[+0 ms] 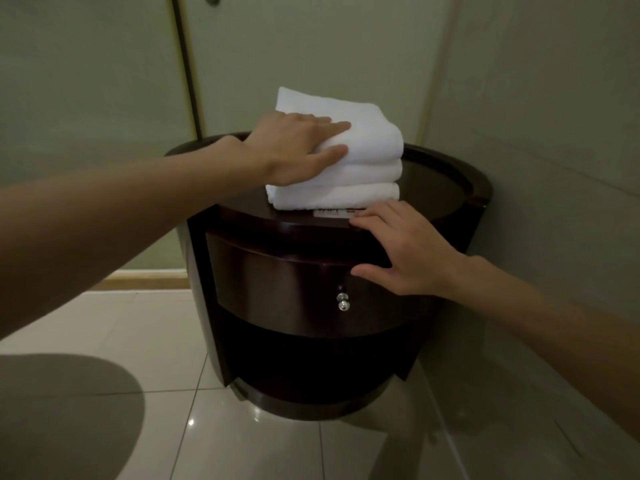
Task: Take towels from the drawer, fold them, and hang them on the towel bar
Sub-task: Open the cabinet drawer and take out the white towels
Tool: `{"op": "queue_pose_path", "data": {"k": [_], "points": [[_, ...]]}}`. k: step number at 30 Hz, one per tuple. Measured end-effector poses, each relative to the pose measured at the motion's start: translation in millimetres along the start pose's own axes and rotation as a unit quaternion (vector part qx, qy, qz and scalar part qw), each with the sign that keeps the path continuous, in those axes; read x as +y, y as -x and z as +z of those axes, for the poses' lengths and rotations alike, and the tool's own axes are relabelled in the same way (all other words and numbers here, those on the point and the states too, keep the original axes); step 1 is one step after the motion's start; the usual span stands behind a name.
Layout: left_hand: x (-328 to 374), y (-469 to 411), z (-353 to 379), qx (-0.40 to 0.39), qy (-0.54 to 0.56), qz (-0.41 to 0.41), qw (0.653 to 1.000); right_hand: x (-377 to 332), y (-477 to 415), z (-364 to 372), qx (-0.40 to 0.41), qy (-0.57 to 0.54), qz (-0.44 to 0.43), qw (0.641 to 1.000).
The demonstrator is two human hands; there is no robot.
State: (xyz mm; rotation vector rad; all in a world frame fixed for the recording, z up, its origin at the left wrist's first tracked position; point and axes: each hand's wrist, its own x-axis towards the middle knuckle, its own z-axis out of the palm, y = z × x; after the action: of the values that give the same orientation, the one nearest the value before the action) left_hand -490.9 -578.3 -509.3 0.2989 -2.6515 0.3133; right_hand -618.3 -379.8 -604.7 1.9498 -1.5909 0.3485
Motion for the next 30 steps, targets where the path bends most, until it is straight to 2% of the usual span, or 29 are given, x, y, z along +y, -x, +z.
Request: {"op": "queue_pose_path", "data": {"k": [17,20,24,26,30], "points": [[3.3,1.8,-3.2,-0.006,-0.011,-0.004,1.0,-4.0,-8.5,18.8,0.08,0.02,0.042,0.996],[3.6,2.0,-3.4,-0.01,-0.015,-0.007,1.0,-8.0,-9.1,15.0,0.064,0.022,0.054,0.996],[0.1,2.7,-7.3,-0.039,-0.045,0.02,0.998,-9.5,-13.2,-4.6,-0.001,-0.013,0.049,0.999],[-1.2,7.5,-10.3,-0.022,-0.071,0.03,0.997,-9.8,-20.0,-18.0,-0.02,-0.024,0.044,0.999],[1.0,27.8,-8.3,0.033,-0.103,0.027,0.994,-3.4,-42.1,-37.9,0.02,0.025,0.057,0.998]]}}
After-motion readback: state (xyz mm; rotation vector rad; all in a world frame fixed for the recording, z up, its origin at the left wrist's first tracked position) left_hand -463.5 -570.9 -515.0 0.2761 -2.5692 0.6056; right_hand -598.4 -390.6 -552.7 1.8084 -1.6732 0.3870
